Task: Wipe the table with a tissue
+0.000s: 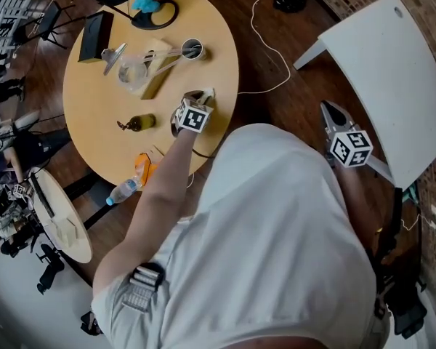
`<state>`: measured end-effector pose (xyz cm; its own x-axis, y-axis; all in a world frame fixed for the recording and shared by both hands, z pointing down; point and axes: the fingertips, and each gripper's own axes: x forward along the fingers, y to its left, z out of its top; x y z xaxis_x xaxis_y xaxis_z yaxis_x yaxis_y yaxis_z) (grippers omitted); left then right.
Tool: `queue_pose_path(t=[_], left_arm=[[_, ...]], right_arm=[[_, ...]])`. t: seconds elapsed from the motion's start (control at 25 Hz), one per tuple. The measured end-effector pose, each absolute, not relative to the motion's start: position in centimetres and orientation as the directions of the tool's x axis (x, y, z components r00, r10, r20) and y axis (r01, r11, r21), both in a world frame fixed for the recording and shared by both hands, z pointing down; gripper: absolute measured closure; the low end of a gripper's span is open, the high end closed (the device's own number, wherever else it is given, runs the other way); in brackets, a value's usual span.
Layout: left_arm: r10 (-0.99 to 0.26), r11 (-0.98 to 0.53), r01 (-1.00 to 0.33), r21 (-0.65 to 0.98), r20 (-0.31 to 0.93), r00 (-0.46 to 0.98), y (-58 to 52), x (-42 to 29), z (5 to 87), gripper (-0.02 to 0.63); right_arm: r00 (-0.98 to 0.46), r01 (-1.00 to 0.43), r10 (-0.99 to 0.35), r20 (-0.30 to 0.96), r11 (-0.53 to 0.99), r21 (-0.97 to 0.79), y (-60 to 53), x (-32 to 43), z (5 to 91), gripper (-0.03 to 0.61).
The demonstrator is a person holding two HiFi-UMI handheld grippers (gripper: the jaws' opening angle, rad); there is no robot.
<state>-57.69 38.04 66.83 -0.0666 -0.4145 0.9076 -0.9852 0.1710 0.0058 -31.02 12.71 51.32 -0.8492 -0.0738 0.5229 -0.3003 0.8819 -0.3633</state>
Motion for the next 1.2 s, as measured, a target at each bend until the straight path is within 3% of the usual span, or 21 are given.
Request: queue_pose_path(t=[0.2,0.44,0.64,1.2], left_arm=[[-0.464,0.168,-0.982,0.091,0.886,0.002,37.3,-56.8,66.0,0.537],[-0.623,0.136,-0.970,0.203,0.779,0.075,33.6,-54.2,63.1,0.538],[-0.707,0.018,-0.971,0.237,0.690,0.156,27.5,-50.1,60.1,0.538],[-0.730,-0.216,-0.923,0.319,0.575,0.370,14.0,-39.2,55.6,0.535]], right_arm=[[-0.839,-0.329,-0.093,0.536,0.871,-0.364,12.7,-31.4,51.8,0.569],[-0.819,-0.391,-0.146,0.555,0.849,-0.354,13.9,-31.1,52.8,0.569],[-0.802,-0.430,-0.173,0.572,0.832,-0.351,13.1,-28.8,52.8,0.569],[-0.779,-0.551,-0.297,0.552,0.744,-0.377,7.5,-19.7,53.5,0.569]])
